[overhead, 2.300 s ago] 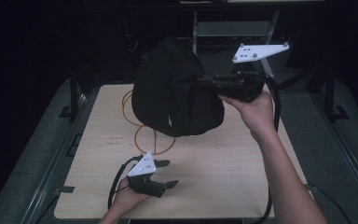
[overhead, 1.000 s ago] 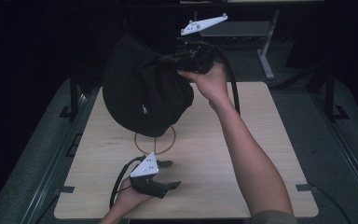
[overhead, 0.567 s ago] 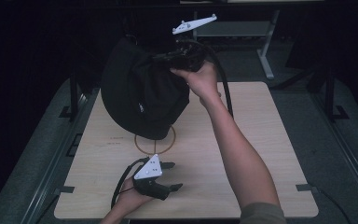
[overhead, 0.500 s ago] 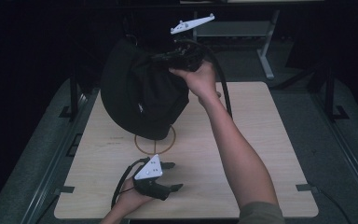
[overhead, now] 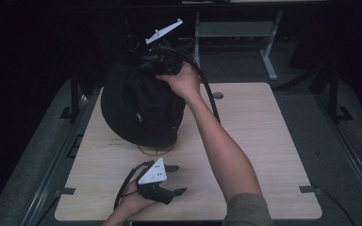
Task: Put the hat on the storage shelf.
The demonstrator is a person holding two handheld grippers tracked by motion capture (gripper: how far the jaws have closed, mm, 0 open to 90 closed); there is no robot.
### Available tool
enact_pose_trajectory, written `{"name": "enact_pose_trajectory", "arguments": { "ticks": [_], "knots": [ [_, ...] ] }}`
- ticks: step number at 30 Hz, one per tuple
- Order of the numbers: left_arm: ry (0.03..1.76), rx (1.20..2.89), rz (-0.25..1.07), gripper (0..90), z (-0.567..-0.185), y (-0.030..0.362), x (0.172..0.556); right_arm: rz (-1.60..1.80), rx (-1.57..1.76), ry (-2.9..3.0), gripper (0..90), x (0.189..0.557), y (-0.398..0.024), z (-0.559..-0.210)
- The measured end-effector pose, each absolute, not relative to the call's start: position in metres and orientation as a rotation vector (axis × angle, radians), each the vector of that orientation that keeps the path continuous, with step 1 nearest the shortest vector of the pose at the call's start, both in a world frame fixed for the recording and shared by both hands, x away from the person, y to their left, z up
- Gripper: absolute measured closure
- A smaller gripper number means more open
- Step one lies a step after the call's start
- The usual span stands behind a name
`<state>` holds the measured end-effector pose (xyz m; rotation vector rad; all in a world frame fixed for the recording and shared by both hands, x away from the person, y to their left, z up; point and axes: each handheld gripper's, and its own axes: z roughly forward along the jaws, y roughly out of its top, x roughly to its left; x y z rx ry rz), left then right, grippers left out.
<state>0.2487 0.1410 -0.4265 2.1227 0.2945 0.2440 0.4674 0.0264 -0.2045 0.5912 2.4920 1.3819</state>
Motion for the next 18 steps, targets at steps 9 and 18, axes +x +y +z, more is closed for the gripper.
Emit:
{"name": "enact_pose_trajectory", "arguments": {
  "ticks": [9, 18],
  "knots": [
    [0.294, 2.097, 0.226, 27.0, -0.426, 0.139, 0.245, 1.414, 0.708, 2.483, 52.1, 0.474, 0.017, -0.22],
    [0.302, 2.099, 0.233, 27.0, -0.427, 0.141, 0.245, 1.522, 0.76, 2.444, 43.8, 0.459, -0.023, -0.229]
  ]
}}
